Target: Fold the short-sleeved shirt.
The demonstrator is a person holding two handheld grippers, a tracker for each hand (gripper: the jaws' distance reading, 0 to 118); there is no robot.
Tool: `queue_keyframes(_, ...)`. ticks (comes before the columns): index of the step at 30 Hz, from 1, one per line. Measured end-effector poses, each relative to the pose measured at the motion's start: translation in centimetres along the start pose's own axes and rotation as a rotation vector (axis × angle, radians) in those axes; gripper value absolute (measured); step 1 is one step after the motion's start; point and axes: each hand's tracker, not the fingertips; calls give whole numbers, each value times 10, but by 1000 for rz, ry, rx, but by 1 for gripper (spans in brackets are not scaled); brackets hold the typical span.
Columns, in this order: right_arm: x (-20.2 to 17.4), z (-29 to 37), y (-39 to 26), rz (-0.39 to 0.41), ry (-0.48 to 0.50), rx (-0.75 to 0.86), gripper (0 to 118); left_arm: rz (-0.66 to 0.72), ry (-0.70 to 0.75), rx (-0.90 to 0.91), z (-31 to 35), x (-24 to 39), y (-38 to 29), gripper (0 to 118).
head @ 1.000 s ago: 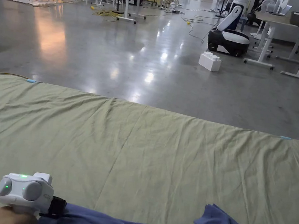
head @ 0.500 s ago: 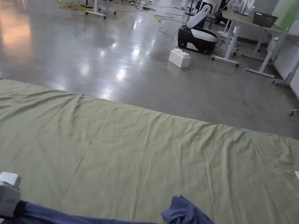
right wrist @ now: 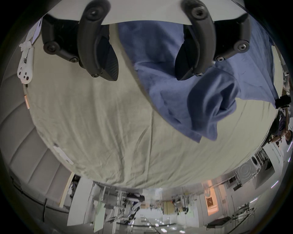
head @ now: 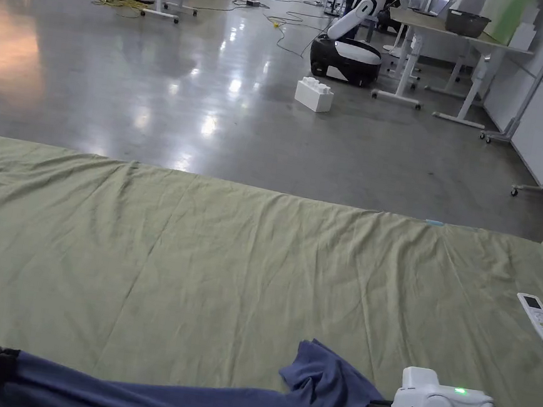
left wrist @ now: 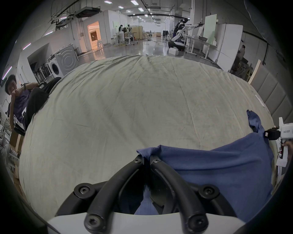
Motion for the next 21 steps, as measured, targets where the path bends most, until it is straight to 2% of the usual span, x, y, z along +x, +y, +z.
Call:
queue_keyframes(1,-4,-5,-2,17,12,-12,68,-4,3,-6,0,1,-3,6)
queue_keyframes(3,-14,-9,-5,36,-18,-10,65,-5,8,-11,-2,1,-4,6)
queue_keyframes(5,-21,-8,-4,81,-51,4,53,0,8,-19,-2,2,-7,6)
queue_keyframes(6,-26,-7,-3,94,-51,9,43,1,10,-20,-2,3,-8,6)
queue_keyframes(7,-28,-6,-3,103,-57,17,19,3,12,-21,-3,3,-8,6)
queue_keyframes(8,-31,-5,-2,112,-65,26,5,4,13,-21,-3,4,-8,6)
queue_keyframes(11,-33,-3,-2,133,-87,30,5,0,20,-13,-2,6,-10,6)
queue_keyframes(14,-31,15,-3,126,-124,111,5,0,18,7,5,7,-10,6)
queue_keyframes(21,-19,89,0,94,-124,276,5,32,-14,89,39,5,3,5)
